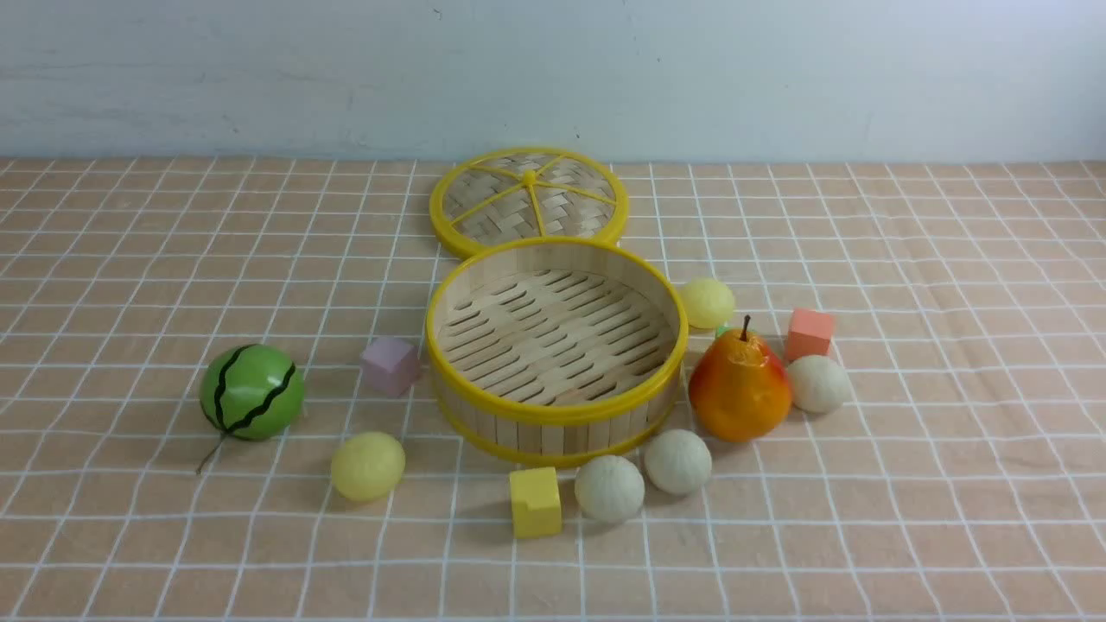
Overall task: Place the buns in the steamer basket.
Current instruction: Use the left arm to grab a steamed stuffed bun
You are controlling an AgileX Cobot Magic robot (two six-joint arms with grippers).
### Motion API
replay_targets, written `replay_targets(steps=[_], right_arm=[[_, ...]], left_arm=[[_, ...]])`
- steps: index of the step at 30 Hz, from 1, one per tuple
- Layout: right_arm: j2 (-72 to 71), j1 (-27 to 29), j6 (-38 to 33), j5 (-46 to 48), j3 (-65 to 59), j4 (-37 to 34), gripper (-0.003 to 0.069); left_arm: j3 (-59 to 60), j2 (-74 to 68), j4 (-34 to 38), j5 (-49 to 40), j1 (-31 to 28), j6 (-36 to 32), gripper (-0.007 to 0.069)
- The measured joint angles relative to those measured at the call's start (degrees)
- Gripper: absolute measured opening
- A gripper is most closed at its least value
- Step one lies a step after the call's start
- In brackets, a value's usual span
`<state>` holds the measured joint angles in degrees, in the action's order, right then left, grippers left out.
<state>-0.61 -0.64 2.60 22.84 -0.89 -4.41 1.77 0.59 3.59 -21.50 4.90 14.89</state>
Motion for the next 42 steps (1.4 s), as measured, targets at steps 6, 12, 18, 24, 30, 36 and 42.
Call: replay_targets(steps=[6,12,18,24,30,36,42], right_arm=[[0.00,0.00,0.00,0.00,0.00,0.00,0.0239],[0.00,0.00,0.00,0.00,0.00,0.00,0.0239],[0.00,0.00,0.00,0.00,0.00,0.00,0.0239],[0.00,0.00,0.00,0.00,0.00,0.00,0.0239],[0.00,0.00,0.00,0.00,0.00,0.00,0.0239],[0.00,0.00,0.00,0.00,0.00,0.00,0.0239],[0.00,0.00,0.00,0.00,0.00,0.00,0.0239]], left_arm=[[0.00,0.00,0.00,-0.06,0.00,0.00,0.0237],[0.00,0.00,0.00,-0.06,0.00,0.00,0.0237],[0.00,0.00,0.00,-0.06,0.00,0.00,0.0237],[0.00,0.00,0.79,2.06,0.00,0.05,0.0237],[0.00,0.00,16.63,13.59,0.00,6.77,0.0237],[0.00,0.00,27.39,24.49,0.00,8.73,0.0237],[-7.86,-0.30,27.16,16.95,0.00,6.01,0.0156]])
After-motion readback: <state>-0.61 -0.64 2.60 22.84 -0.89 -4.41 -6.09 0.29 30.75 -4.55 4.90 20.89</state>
